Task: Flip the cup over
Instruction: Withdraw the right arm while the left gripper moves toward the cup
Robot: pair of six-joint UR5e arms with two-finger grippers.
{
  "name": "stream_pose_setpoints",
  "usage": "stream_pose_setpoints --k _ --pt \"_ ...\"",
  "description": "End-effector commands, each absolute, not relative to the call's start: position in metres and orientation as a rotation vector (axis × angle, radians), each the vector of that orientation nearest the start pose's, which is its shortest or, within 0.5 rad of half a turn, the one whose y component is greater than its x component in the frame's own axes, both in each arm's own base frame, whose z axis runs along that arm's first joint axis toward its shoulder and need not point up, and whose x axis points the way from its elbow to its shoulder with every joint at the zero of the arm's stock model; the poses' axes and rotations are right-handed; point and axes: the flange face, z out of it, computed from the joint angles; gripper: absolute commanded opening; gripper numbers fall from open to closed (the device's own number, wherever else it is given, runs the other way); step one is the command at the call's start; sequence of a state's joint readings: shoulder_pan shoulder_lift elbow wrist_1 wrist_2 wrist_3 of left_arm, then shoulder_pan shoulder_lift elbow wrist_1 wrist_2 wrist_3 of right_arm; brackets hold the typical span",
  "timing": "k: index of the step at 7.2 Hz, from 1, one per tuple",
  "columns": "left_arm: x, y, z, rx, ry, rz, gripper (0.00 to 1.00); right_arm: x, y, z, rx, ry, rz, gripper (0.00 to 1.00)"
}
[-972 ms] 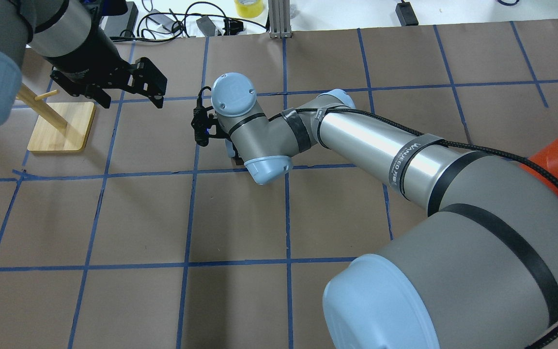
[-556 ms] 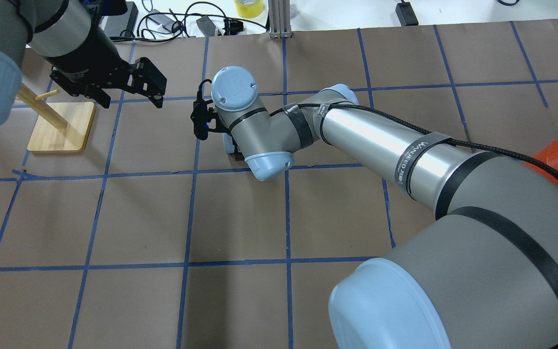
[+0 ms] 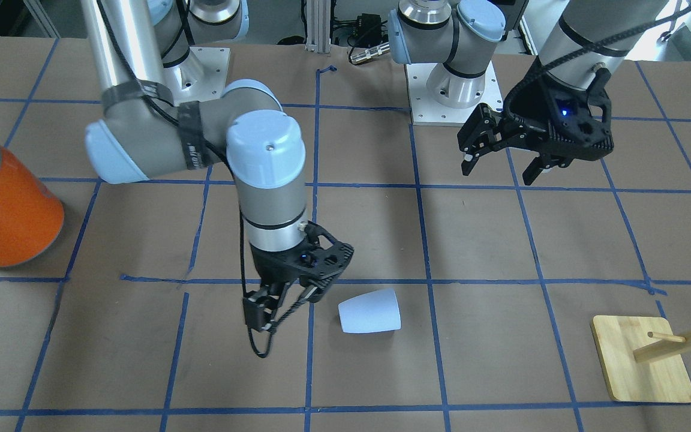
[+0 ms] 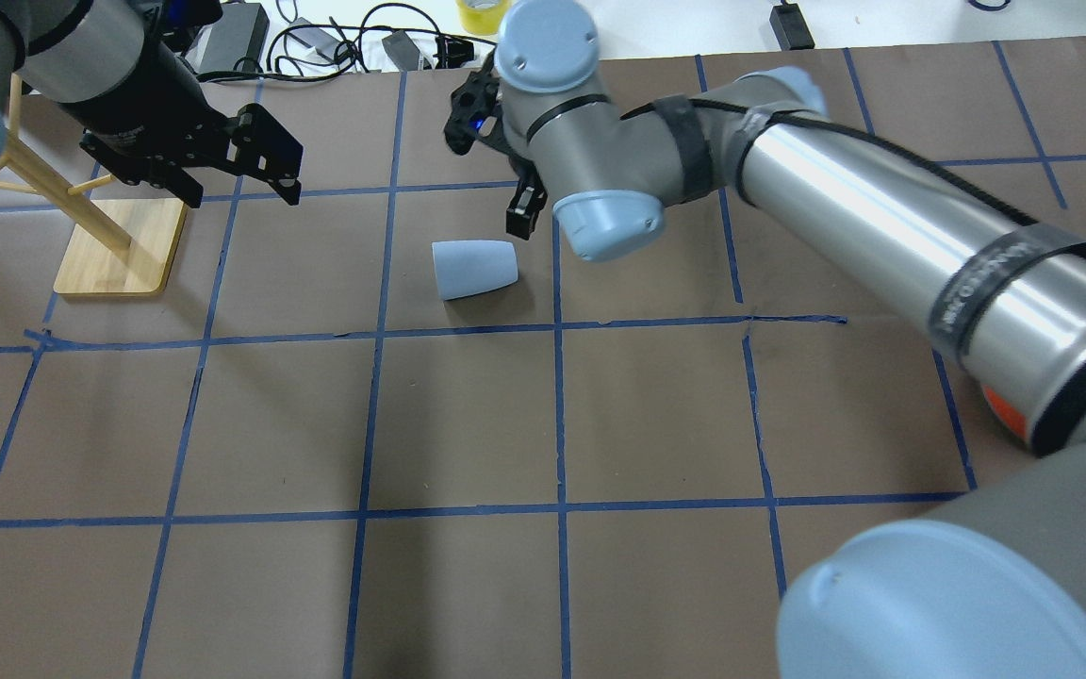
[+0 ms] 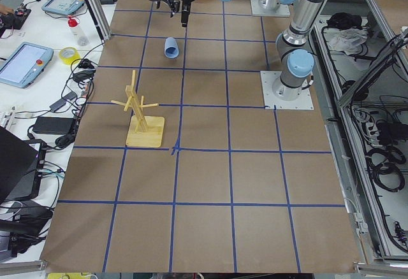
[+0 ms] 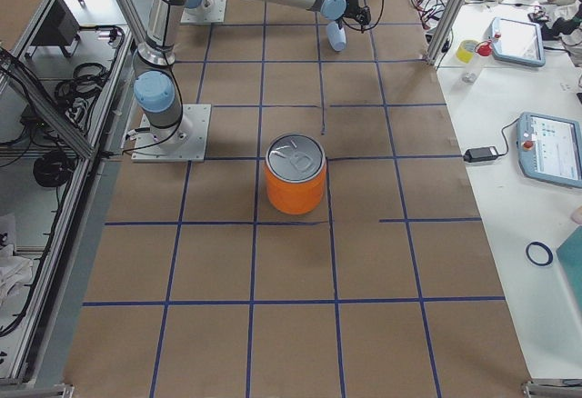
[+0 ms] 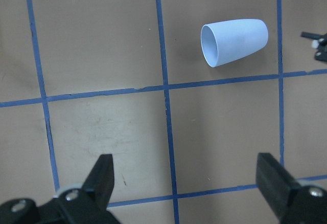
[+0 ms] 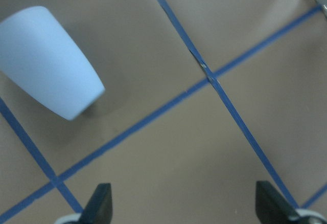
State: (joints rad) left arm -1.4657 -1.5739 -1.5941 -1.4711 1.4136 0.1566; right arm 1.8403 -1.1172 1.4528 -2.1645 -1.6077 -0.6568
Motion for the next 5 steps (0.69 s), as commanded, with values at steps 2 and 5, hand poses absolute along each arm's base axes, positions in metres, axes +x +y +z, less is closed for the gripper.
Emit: stream_pose_setpoints --k 2,5 --pt "-0.104 -0.539 0.397 0.069 3.508 0.072 1.0 0.137 -0.6 0.433 -0.904 3.07 -0.131 1.0" --pt "-0.107 -0.561 0.281 0.048 3.578 0.195 1.0 0.093 -0.517 0.537 -0.247 3.234 -0.179 1.0"
